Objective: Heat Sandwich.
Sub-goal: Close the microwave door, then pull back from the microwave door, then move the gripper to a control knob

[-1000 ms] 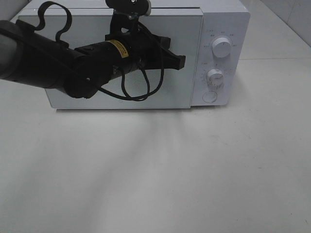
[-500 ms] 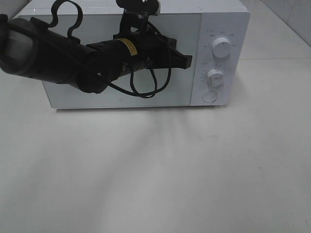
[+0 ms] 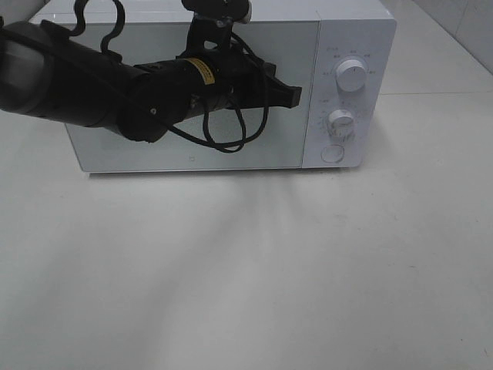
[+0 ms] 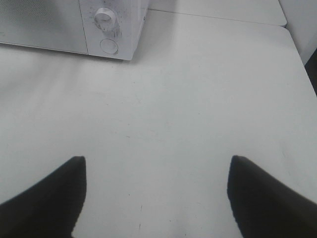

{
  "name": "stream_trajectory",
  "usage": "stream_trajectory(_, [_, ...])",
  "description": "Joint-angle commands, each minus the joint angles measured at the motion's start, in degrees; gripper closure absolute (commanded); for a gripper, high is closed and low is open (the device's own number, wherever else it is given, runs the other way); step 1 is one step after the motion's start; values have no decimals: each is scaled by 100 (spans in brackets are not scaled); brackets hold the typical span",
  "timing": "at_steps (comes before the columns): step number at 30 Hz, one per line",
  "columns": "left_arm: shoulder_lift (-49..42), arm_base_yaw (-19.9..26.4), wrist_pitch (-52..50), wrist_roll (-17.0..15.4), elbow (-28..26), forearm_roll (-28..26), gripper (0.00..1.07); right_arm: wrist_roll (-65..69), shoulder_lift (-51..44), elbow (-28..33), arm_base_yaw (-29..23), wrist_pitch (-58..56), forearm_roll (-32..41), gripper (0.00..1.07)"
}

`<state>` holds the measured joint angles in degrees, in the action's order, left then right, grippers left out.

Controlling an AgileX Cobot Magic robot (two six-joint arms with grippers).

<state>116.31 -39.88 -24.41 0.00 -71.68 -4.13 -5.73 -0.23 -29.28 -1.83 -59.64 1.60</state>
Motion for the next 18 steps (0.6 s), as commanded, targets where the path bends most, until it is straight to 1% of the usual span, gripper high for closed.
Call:
stream_trajectory(1, [-132, 166, -80, 0, -92, -361, 106, 34, -149, 11, 46, 23, 11, 31])
stream_trajectory(6, [-327, 97, 361, 0, -86, -344, 106, 34, -149, 11, 46, 23, 11, 31])
stream_trajectory(8, [-510, 23, 688, 0, -11, -344, 106, 34, -149, 11, 46, 23, 11, 31])
stream_trajectory(9, [-561, 0, 722, 0, 69, -344, 106, 34, -149, 11, 46, 23, 11, 31])
stream_trajectory(10, [-693, -46, 751, 0, 258, -344, 106, 34, -149, 11, 46, 23, 11, 31])
stream_trajectory(12, [-751, -52, 751, 0, 350, -344, 106, 34, -149, 11, 46, 23, 11, 31])
stream_trajectory(15, [-1031, -103, 882, -86, 762, -344, 106, 34, -149, 11, 46, 23, 11, 31])
stream_trajectory(16, [-1031, -103, 882, -86, 762, -344, 106, 34, -149, 11, 46, 23, 11, 31])
stream_trajectory(18, [-1209, -126, 1071, -269, 928, -407, 106, 34, -149, 11, 46, 23, 11, 31])
